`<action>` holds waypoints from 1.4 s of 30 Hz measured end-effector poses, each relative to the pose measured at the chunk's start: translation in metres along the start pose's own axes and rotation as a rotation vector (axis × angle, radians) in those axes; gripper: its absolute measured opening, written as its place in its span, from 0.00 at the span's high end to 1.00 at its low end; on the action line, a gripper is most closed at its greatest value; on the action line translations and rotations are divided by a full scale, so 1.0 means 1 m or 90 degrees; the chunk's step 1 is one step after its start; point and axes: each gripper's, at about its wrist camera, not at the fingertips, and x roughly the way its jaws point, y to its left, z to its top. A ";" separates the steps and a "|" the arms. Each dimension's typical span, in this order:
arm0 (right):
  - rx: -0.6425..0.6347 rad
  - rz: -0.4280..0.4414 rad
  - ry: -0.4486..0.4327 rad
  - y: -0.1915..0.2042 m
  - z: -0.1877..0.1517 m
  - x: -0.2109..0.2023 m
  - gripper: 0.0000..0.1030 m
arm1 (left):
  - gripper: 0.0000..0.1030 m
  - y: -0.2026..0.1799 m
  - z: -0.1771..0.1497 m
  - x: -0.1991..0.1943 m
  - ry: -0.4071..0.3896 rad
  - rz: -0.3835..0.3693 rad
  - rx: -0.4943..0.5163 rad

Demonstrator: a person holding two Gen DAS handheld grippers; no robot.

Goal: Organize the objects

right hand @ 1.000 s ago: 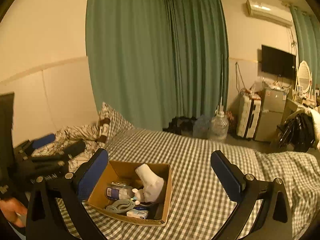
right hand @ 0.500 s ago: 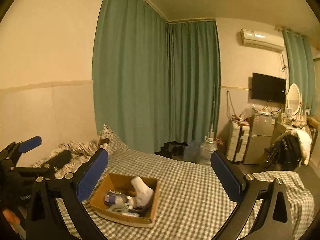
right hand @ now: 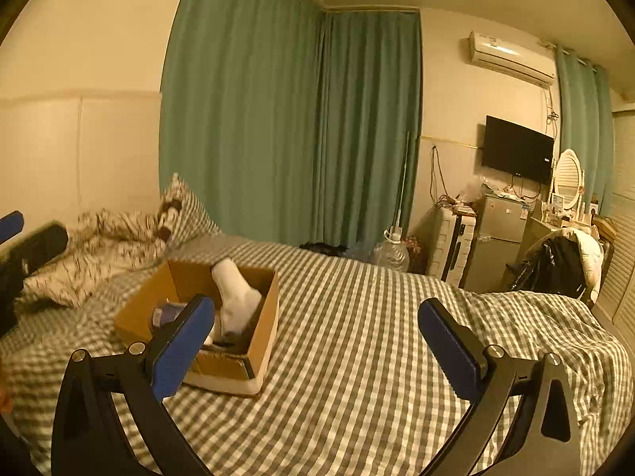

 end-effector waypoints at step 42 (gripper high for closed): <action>0.006 0.009 0.013 0.007 -0.006 -0.006 0.00 | 0.00 0.016 -0.026 0.014 0.083 0.012 -0.014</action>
